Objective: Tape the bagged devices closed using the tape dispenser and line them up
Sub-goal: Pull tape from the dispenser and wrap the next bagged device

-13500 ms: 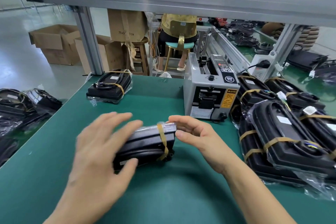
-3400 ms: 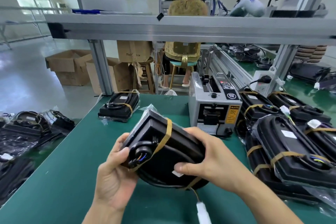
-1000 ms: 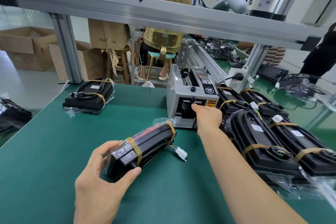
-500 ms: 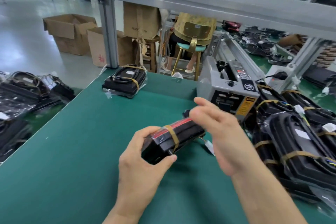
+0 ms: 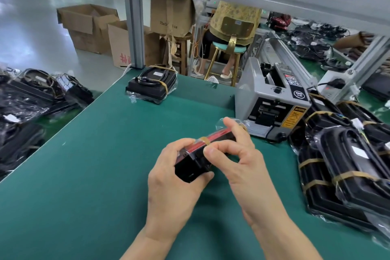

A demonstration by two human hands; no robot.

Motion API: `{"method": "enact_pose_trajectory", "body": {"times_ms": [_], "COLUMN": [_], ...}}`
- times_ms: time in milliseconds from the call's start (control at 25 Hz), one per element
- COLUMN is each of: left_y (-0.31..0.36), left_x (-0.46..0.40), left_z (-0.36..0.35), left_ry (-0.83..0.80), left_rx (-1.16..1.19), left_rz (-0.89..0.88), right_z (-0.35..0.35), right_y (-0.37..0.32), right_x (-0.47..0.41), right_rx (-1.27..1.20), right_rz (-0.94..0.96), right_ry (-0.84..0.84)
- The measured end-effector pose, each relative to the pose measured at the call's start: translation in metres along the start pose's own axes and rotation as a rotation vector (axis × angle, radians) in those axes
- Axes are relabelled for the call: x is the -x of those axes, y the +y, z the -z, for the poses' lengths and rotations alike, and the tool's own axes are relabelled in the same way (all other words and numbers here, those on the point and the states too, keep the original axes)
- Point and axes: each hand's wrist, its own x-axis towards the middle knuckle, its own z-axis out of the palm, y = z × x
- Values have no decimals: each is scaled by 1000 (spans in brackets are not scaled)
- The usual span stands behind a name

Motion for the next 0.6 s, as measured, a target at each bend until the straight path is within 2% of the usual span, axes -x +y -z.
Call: {"method": "enact_pose_trajectory", "body": {"times_ms": [600], "left_y": [1], "left_x": [0], "left_z": [-2], "left_ry": [30], "left_rx": [34], "left_rz": [-16], "right_z": [-10], "right_y": [6], "right_x": [0], "right_rx": [80], "right_rz": [15], "right_ry": [58]}}
